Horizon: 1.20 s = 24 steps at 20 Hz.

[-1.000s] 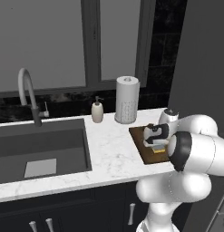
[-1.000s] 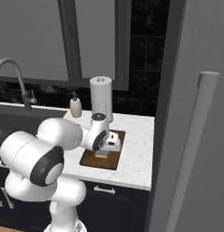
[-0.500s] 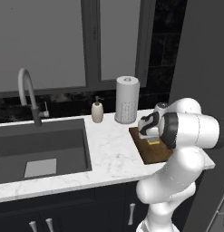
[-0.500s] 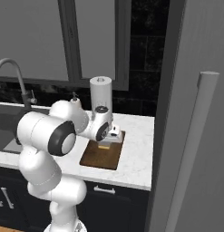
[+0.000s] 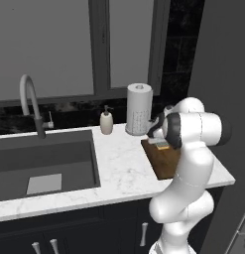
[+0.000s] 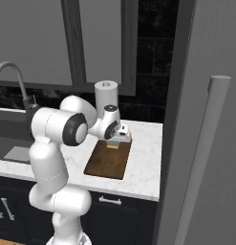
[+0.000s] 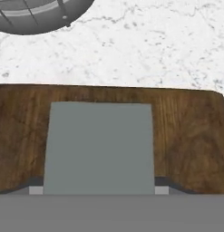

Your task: Pick up the sponge from the counter and clean the cutting board by briefly scrubbing or pressing down on the cutting board. Once finished, release the sponge.

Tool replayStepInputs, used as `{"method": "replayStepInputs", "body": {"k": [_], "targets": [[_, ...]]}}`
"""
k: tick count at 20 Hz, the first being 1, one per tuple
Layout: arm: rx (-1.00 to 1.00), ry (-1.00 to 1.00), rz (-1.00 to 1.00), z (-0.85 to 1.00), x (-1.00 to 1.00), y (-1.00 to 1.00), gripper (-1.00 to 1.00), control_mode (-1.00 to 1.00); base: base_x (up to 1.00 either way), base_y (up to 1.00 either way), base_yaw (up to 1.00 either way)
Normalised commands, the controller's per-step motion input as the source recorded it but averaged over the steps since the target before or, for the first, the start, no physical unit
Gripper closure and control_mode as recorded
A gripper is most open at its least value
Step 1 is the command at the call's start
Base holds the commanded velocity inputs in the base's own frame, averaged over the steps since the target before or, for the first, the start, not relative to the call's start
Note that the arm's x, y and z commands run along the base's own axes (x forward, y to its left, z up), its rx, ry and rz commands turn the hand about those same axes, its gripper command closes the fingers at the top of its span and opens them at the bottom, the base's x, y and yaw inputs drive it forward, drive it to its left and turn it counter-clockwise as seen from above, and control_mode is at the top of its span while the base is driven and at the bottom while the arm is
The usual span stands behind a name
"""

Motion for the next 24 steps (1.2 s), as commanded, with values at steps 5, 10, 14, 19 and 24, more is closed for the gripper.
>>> {"method": "replayStepInputs", "body": {"k": [5,10,14,19,24], "targets": [[0.0,-0.09,0.0,-0.04,0.26,-0.07,1.0,-1.0,0.0,0.0,0.0],[0.0,-0.09,0.0,-0.06,0.0,-0.34,1.0,-1.0,0.0,0.0,0.0],[0.0,-0.1,0.0,-0.11,0.0,-0.28,1.0,-1.0,0.0,0.0,0.0],[0.0,-0.07,0.0,-0.15,0.0,-0.17,1.0,-1.0,0.0,0.0,0.0],[0.0,-0.05,0.0,-0.07,0.0,-0.35,1.0,-1.0,0.0,0.0,0.0]]}}
